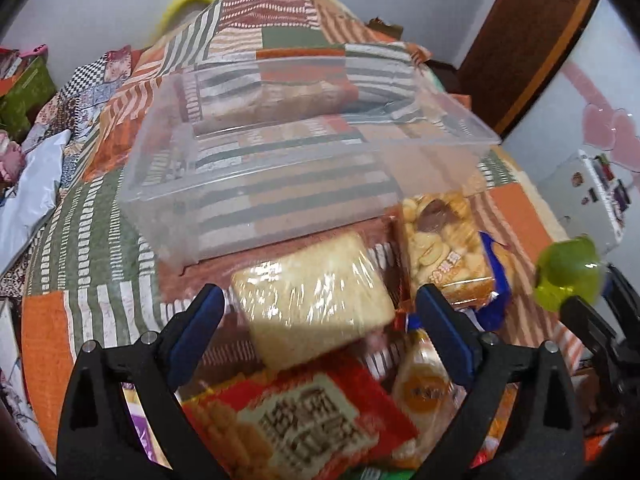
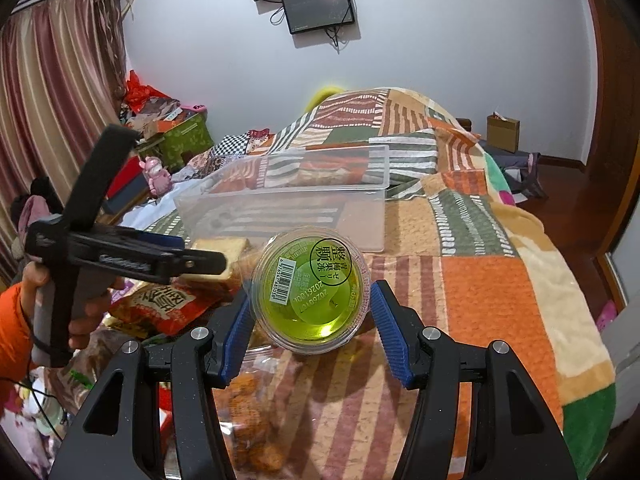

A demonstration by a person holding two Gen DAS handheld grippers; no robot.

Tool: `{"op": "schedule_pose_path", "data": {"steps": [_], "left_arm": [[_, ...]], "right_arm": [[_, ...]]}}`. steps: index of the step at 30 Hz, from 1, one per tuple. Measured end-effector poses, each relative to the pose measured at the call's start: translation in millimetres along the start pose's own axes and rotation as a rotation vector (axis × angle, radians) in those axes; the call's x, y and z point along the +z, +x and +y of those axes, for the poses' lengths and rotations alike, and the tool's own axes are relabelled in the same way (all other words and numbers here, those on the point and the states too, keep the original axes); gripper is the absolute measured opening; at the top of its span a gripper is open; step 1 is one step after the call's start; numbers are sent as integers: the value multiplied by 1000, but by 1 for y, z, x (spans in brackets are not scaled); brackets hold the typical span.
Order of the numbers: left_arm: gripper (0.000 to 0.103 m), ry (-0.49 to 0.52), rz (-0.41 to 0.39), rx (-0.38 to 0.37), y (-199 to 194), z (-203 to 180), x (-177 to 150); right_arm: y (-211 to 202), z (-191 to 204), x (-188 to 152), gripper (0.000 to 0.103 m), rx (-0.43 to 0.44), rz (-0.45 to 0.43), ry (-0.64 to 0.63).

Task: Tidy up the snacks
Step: 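Grasp the plastic-wrapped bread cake with the left gripper while the right gripper holds the jelly cup, then carry the bread cake in the left gripper and jelly cup in the right over the clear box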

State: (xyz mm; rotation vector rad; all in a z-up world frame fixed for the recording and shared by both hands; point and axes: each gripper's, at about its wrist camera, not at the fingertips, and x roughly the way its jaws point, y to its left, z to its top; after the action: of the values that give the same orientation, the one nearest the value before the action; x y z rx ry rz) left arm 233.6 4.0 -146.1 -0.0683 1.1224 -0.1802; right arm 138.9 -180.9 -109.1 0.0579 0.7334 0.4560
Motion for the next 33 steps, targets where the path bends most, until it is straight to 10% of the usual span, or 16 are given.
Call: {"op": "schedule_pose_path", "data": {"steps": [26, 29, 33], "left_arm": [[79, 64, -218, -23, -76, -8, -18], [33, 81, -271, 2, -91, -10, -9], [31, 53, -267, -42, -95, -3, 10]], "right_arm": [[11, 15, 43, 54, -44, -44, -100], [14, 21, 54, 54, -51, -57, -125], [23, 24, 67, 54, -46, -64, -141]]}}
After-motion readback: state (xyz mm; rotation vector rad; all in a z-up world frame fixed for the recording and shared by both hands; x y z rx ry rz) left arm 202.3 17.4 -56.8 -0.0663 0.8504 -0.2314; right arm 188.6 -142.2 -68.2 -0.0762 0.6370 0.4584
